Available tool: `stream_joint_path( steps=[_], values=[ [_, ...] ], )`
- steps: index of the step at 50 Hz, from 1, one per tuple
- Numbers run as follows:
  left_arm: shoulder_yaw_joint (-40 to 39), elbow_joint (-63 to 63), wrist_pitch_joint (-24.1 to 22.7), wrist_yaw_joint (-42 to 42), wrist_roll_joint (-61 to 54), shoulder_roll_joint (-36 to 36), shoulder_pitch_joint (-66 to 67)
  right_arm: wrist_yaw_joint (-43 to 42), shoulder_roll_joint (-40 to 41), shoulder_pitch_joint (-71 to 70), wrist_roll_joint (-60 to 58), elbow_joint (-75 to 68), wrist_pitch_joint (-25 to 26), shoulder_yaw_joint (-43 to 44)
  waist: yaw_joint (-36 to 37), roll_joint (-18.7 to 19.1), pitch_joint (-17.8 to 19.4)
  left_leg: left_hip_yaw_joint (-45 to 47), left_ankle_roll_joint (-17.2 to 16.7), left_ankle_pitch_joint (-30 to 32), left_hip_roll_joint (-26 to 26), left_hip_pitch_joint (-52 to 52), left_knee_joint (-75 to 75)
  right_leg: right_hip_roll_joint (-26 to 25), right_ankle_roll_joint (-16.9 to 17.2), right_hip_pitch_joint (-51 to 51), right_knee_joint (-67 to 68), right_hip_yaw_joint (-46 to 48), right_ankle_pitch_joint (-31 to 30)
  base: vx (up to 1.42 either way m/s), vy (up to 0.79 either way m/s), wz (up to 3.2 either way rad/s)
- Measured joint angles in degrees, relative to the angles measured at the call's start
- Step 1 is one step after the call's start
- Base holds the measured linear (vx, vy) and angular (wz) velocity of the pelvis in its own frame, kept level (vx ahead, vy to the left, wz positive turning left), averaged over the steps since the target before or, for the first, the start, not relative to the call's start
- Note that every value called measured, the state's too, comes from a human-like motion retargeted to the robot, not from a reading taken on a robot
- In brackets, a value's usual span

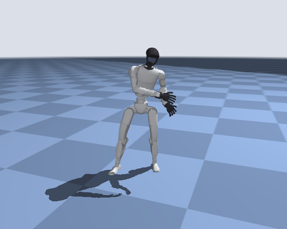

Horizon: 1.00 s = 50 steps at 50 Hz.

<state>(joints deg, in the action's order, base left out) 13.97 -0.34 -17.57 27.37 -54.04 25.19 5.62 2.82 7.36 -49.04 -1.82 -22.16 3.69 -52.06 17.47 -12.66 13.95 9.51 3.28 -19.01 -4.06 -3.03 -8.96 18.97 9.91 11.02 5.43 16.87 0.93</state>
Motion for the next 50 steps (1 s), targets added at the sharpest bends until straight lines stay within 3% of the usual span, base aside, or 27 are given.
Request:
stream_joint_path(
  steps=[7,14,18,25,36,40,50],
  values=[
    [-0.8,-0.3,1.0,-0.2,2.2,2.2,0.3,0.7,-0.4,0.2,0.4,0.8,-0.4,0.7,1.4,0.6,-3.9,3.7,-0.4,0.5,-2.6,-0.2,1.7,-0.6,-2.7,-1.9,6.6,-0.3,4.3,-0.11,0.02,-0.57],
    [-1.7,-0.3,0.8,1.7,2.2,-2.0,-0.5,1.3,-0.7,0.2,-0.8,0.7,-0.2,1.4,1.2,1.2,-7.4,5.2,-0.1,1.5,-4.1,-1.3,2.3,-2.3,-5.0,-3.1,10.7,-8.8,6.0,-0.10,-0.09,-0.26],
    [-2.4,-0.2,0.4,2.6,2.5,-4.2,-0.9,0.7,-0.9,0.6,-1.3,0.5,-0.3,1.5,1.7,0.7,-8.1,6.3,-0.2,2.0,-3.8,-2.2,1.9,-1.7,-5.6,-4.5,7.6,-7.8,7.5,-0.11,-0.19,-0.23],
    [-3.5,0.5,0.7,2.6,3.8,-6.6,-0.7,-0.7,-1.8,1.2,-0.1,0.7,-0.9,1.0,3.3,0.6,-7.3,9.0,-1.0,3.1,-3.3,-3.6,0.8,-0.8,-4.2,-6.0,0.8,-5.7,11.7,-0.13,-0.23,-0.28],
    [-4.1,1.1,1.1,3.5,9.4,-11.1,-0.1,-9.1,-7.5,9.3,11.9,5.6,-3.9,3.1,0.1,8.0,-2.4,3.8,-2.3,8.4,-2.1,-9.8,-3.0,0.1,-3.9,-6.1,-3.8,-3.2,10.6,-0.17,-0.14,0.21],
    [-4.2,0.0,0.9,4.2,14.0,-9.2,0.2,-12.4,-7.7,11.3,15.0,7.4,-5.5,3.8,-0.9,8.6,-1.3,-0.5,-3.6,7.1,-1.7,-10.1,-3.3,0.9,-3.5,-4.8,-3.8,-3.5,9.7,-0.13,-0.03,0.01],
    [-8.1,-5.0,4.8,2.1,36.8,7.4,-4.8,-13.2,-7.9,8.6,18.9,13.2,-9.9,6.9,-5.8,6.5,0.1,6.6,-2.1,5.7,-6.6,-6.5,-1.0,0.4,-2.0,0.2,-2.3,-2.9,7.3,-0.12,0.08,0.08]
  ],
)
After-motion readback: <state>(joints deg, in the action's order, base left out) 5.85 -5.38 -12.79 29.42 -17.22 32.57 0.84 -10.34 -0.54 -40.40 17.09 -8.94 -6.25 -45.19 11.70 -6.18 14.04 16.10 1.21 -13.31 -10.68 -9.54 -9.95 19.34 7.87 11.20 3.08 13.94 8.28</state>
